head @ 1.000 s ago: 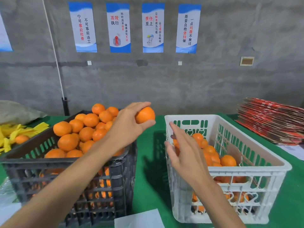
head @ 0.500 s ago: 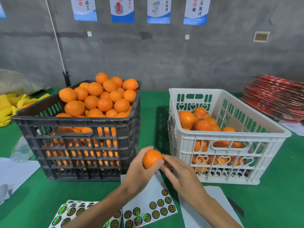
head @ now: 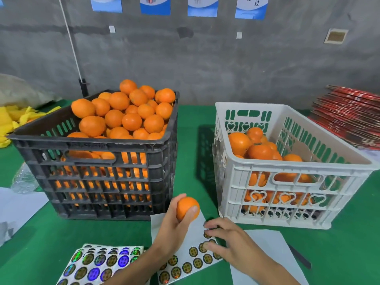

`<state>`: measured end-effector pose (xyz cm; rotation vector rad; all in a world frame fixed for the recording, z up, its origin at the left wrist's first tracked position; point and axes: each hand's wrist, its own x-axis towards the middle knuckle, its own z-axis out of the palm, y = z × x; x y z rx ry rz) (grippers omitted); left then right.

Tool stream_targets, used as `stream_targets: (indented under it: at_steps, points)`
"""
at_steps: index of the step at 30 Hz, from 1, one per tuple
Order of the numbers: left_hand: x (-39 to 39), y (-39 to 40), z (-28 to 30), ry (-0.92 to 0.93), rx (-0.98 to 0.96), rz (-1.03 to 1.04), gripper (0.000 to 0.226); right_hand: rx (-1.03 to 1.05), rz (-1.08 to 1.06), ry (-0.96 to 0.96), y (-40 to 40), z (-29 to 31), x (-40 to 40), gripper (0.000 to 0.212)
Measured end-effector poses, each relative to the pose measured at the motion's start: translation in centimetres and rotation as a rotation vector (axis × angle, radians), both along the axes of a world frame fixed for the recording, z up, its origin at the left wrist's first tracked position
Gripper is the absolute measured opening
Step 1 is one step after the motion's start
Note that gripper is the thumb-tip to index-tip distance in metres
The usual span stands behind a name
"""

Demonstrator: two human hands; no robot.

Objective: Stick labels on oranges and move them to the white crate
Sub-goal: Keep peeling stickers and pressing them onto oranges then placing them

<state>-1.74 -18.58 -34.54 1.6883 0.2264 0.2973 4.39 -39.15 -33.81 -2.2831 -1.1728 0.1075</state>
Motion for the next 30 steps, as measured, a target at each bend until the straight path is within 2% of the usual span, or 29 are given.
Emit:
stream_targets:
  at_steps: [4,8,11,13,14,15,18,21,22,25,27,30]
  points:
    - [0.0,0.0,-0.1,-0.001,-0.003,0.005,0.054,0.084,-0.054,0.001,0.5,-0.5,0.3,0.031]
    - [-0.1,-0.1,0.0,-0.005,0.001,0.003,0.054,0.109,-0.06,-0.059,0.8,-0.6,0.0,0.023]
    - [-0.2,0.0,-0.1,-0.009,0.031,-0.002,0.06,0.253,-0.196,0.133,1.3,0.1,-0.5,0.011]
    - [-0.2,-0.1,-0.1,-0.006,0.035,-0.001,0.064,0.35,-0.335,0.23,2.0,0.9,-0.8,0.015]
    - [-0.2,-0.2,0.0,-0.008,0.018,0.003,0.063,0.384,-0.381,0.184,2.3,1.5,-1.1,0.016]
    - [-0.2,-0.4,0.4,-0.019,-0.01,0.012,0.059,0.41,-0.407,0.05,2.6,2.3,-1.3,0.014]
    - [0.3,-1.1,3.0,-0.068,-0.199,0.001,0.048,0.413,-0.378,-0.501,3.9,5.5,-1.5,0.014]
    - [0.7,-1.9,7.0,-0.136,-0.397,-0.05,0.047,0.406,-0.319,-0.777,5.2,9.1,-1.2,0.018]
    - [0.8,-2.1,8.5,-0.157,-0.45,-0.053,0.045,0.414,-0.301,-0.803,5.4,10.4,-1.2,0.019]
    - [1.4,-2.0,12.7,-0.229,-0.56,-0.029,0.048,0.401,-0.231,-0.724,5.7,14.1,-1.2,0.033]
    - [2.2,-1.9,15.7,-0.249,-0.521,-0.021,0.053,0.294,-0.229,-0.745,5.9,16.2,-1.2,0.05]
    - [4.5,-1.5,19.9,-0.258,-0.413,-0.008,0.039,0.251,-0.32,-0.759,6.3,18.9,-0.2,0.075]
